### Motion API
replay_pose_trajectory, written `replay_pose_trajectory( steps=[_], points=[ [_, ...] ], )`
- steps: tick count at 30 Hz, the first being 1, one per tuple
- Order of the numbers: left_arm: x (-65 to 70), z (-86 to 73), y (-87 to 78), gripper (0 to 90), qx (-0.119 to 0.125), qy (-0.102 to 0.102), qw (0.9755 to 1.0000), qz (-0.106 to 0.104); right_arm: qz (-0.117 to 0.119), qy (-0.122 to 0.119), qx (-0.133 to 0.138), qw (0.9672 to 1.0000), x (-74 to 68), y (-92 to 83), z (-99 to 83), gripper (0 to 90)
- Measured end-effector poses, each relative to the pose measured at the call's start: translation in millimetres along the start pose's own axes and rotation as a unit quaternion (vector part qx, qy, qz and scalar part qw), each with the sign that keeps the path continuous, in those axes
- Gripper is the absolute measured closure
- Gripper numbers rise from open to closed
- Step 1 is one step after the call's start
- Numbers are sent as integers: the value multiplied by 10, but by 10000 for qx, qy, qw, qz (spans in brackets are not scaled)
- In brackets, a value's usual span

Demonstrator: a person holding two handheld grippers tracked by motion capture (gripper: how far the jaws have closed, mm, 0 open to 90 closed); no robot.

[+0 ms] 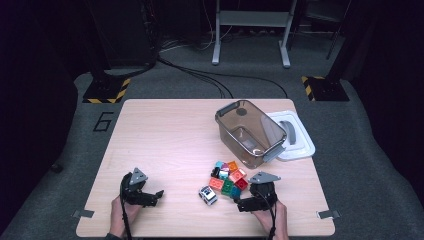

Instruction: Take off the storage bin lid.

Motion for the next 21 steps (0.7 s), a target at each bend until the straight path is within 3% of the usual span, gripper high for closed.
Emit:
replay_pose_trajectory(
  steps=[6, 14, 15, 17, 21],
  points=[
    [-1, 0, 0, 10, 0, 7, 10000, -2, 215, -122, 5, 9997, -227, 124, 82, 49],
    [0, 0, 0, 10, -2, 4, 10000, -2, 495, -312, -236, 9980, -553, 441, 222, 8],
    [-1, 0, 0, 10, 0, 9, 10000, -1, 526, -373, -343, 9973, -644, 521, 234, 20],
    [-1, 0, 0, 10, 1, 14, 10000, -1, 519, -417, -366, 9971, -667, 551, 238, 36],
    [-1, 0, 0, 10, 0, 13, 10000, -2, 441, -505, -414, 9969, -746, 640, 242, 160]
  ],
)
Point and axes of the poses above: each handheld gripper's, and its own axes: y roughly forward along the jaws, z roughly out of its top, x roughly to its right, the point moved 8 cm from there along y, roughly forward along the jaws, and after that the axes turned 11 degrees about z, right-handed, at the moved point
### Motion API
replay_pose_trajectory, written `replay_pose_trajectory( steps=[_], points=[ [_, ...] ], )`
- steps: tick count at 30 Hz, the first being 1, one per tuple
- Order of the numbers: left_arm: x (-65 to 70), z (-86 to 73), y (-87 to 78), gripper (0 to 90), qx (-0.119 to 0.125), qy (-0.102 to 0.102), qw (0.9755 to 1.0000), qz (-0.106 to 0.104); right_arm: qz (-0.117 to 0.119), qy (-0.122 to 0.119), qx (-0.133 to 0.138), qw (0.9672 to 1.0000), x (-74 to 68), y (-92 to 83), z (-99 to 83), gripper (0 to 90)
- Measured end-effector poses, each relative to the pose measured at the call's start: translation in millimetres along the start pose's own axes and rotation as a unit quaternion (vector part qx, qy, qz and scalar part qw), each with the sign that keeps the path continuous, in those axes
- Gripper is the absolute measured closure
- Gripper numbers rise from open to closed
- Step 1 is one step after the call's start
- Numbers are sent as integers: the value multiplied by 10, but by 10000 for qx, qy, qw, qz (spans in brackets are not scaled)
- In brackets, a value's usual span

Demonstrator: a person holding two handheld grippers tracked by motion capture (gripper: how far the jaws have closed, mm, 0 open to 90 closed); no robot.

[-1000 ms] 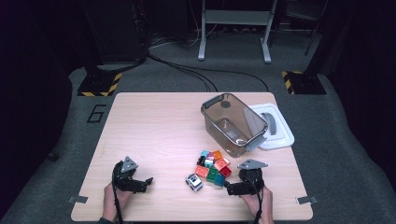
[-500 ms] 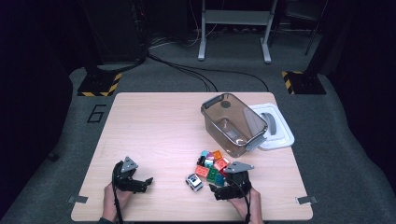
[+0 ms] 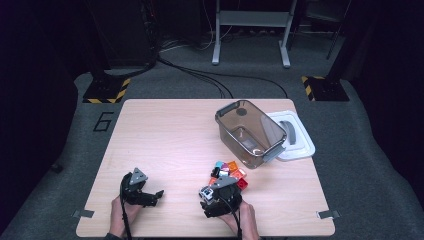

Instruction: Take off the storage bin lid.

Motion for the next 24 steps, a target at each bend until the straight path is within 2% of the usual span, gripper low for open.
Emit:
replay_pose_trajectory(
  steps=[2, 6, 15, 18, 19, 24],
  points=[
    [0, 0, 0, 10, -3, -2, 10000, -1, -111, -37, -31, 9999, -19, 18, 6, 235],
    [0, 0, 0, 10, 0, -2, 10000, -2, -183, -88, -81, 9998, -19, 89, 20, 355],
    [0, -1, -1, 11, -3, 14, 10000, -6, -316, -59, -143, 9994, 0, 164, 21, 428],
    [1, -1, -1, 11, -3, 9, 10000, -6, -396, -175, -169, 9989, 7, 181, 32, 447],
    [2, -1, -1, 11, -4, 3, 10000, -10, -490, -240, -177, 9984, 14, 182, 35, 489],
    [1, -1, -1, 11, -3, 10, 10000, -8, -437, -323, -160, 9984, -7, 178, 24, 495]
  ],
)
Point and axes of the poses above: each handheld gripper's, and its own axes: y roughly forward along the jaws, z roughly out of its top, x roughly to its right, the point moved 8 cm from there along y, roughly forward along the jaws, and after that the axes turned 11 degrees about z, right-handed, at the moved point
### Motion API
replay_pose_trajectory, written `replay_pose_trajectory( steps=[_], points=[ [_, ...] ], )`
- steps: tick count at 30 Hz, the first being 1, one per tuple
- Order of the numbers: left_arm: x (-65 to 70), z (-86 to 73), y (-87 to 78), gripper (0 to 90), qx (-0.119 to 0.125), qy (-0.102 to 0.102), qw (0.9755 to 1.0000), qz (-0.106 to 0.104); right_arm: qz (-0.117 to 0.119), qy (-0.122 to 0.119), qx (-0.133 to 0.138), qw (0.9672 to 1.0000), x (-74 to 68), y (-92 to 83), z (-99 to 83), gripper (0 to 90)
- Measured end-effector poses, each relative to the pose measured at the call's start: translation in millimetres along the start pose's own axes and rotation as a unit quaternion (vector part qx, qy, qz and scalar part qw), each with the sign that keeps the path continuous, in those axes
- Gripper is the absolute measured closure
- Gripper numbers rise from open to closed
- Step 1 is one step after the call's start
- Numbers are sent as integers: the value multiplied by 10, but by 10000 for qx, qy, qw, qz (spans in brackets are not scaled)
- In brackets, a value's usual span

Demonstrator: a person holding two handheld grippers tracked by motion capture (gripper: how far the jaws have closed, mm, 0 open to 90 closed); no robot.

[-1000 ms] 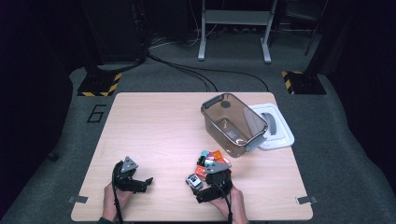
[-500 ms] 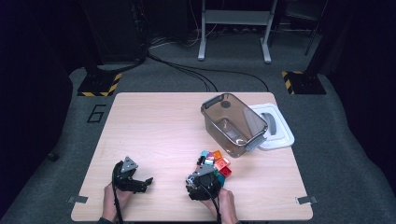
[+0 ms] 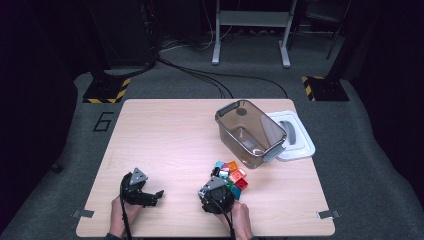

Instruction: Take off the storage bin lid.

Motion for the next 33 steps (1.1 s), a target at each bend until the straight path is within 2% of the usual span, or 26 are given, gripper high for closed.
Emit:
replay_pose_trajectory(
  steps=[2, 5, 8, 9, 11, 21, 28, 30, 33],
  points=[
    [2, 1, 1, 11, 6, -14, 10000, 1, 85, -60, 7, 9999, 7, -4, -2, 494],
    [1, 1, 1, 10, 5, -9, 10000, 0, 151, -6, 0, 9999, 16, 4, 3, 477],
    [1, 3, 4, 10, 22, -19, 10000, 10, 72, 4, -75, 9999, -6, 29, 3, 437],
    [1, 3, 4, 11, 23, -16, 10000, 6, 61, 12, -192, 9998, -10, 46, -13, 433],
    [1, 3, 4, 11, 20, -14, 10000, 7, -18, -129, -239, 9996, -1, 52, -29, 469],
    [2, 2, 2, 11, 8, -9, 10000, -13, 236, -33, -166, 9996, 32, 74, -21, 477],
    [3, 1, 1, 11, 6, -5, 10000, -15, 269, -3, -133, 9995, 31, 71, -27, 480],
    [-1, -1, -1, 12, -6, 39, 10000, -21, 274, -26, -74, 9996, 34, 69, -27, 481],
    [0, -1, -1, 12, -7, 37, 10000, -20, 386, 80, 35, 9992, 36, 26, -15, 482]
  ],
)
Point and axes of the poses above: each handheld gripper's, and its own axes: y roughly forward along the jaws, z roughly out of its top, x roughly to its right, the point moved 8 cm from there along y, roughly forward along the jaws, and after that the axes turned 11 degrees about z, right-handed, at the moved point
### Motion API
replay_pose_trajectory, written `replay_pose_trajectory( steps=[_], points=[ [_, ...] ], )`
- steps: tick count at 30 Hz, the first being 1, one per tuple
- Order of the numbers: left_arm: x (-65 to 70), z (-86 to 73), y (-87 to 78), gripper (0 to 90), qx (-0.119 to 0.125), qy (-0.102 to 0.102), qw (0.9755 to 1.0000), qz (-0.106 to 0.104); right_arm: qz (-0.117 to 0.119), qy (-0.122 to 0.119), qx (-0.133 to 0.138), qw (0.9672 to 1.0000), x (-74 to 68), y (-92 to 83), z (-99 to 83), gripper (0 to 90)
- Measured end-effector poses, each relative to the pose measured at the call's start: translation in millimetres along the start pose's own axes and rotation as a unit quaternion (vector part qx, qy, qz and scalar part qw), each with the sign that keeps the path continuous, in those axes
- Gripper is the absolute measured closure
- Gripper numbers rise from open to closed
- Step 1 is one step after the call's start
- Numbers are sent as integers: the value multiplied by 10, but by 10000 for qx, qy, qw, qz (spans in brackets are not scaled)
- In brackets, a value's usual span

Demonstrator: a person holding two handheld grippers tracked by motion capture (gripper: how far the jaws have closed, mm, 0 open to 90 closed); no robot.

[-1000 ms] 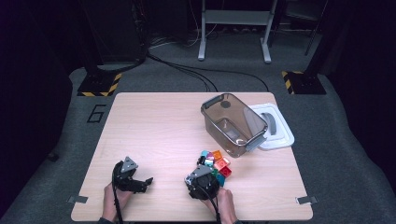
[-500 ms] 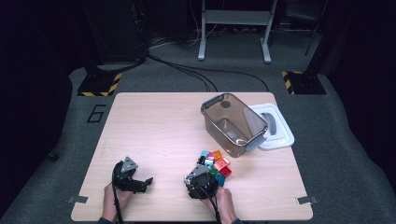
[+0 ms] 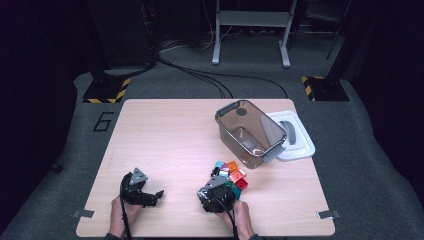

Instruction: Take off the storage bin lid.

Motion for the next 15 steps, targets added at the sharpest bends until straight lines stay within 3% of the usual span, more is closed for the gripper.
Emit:
replay_pose_trajectory(
  steps=[9, 15],
  points=[
    [0, 0, 0, 12, 0, 2, 10000, 0, 228, -38, 215, 9995, 7, -239, 159, 483],
    [-5, 0, 0, 12, 2, 24, 10000, 10, 230, -22, 219, 9995, 36, -258, 174, 484]
  ],
)
Point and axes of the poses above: each handheld gripper's, and its own axes: y roughly forward along the jaws, z roughly out of its top, x roughly to its right, the point moved 8 cm from there along y, roughly forward along the jaws, and after that the axes turned 11 degrees about z, right-handed, at the moved point
